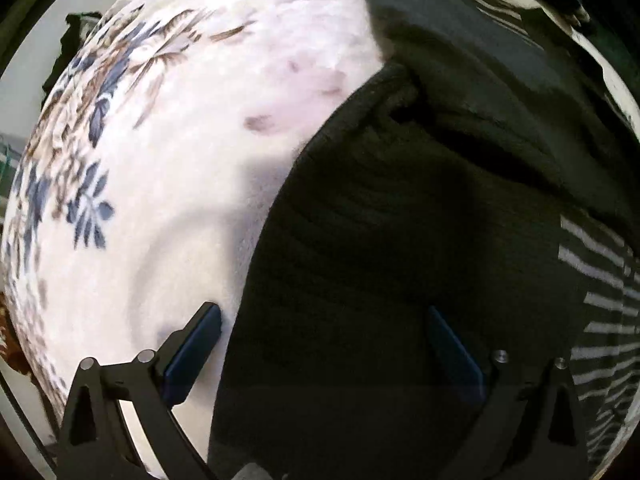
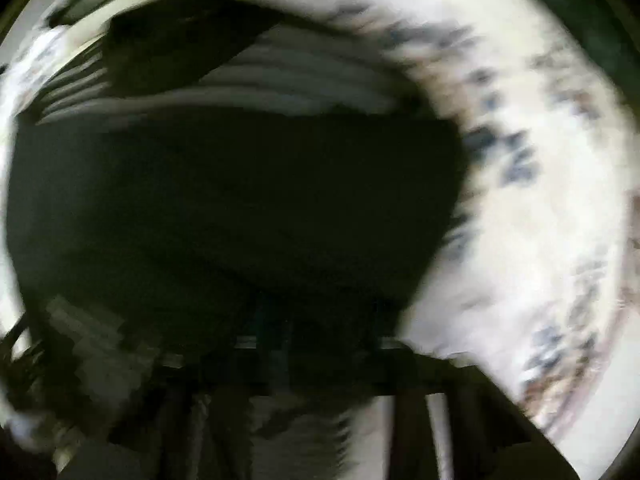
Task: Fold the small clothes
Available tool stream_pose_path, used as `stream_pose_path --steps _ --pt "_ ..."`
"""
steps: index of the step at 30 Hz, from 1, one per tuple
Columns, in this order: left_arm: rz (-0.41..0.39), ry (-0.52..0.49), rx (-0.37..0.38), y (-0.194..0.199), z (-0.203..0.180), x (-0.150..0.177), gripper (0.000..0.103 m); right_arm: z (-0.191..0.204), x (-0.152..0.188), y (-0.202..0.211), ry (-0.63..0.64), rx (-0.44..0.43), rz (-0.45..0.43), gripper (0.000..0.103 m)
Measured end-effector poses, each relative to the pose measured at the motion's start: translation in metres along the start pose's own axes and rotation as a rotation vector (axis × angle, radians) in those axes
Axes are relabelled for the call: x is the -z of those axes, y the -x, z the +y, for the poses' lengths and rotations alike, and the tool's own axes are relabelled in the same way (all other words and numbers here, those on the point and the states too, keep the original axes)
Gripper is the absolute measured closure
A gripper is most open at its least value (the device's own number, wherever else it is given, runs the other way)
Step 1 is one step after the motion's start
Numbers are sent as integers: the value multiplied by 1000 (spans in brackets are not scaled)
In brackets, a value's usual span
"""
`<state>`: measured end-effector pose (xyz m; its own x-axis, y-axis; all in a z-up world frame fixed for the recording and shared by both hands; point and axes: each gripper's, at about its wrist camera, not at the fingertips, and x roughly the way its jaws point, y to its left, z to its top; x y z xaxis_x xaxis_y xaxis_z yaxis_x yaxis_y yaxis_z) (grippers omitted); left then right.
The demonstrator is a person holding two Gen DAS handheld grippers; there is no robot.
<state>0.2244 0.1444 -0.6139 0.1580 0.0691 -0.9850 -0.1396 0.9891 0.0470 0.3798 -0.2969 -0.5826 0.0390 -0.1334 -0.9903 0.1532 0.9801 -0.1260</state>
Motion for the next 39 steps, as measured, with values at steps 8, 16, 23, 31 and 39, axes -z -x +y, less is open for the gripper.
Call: stream_pose_path --steps 8,16,23,31,39 --pt "-45 1 27 1 4 13 0 -51 -14 18 -243 -354 19 48" --pt "-42 10 17 -1 1 6 0 20 11 -3 75 -319 123 98" --pt "-16 6 26 1 2 0 0 -42 -21 15 -310 -221 -79 87" --pt "-34 165 106 44 29 -11 0 -69 2 8 -470 -473 52 56" --pt "-132 390 232 55 57 -75 0 -35 19 -7 -381 -365 1 100"
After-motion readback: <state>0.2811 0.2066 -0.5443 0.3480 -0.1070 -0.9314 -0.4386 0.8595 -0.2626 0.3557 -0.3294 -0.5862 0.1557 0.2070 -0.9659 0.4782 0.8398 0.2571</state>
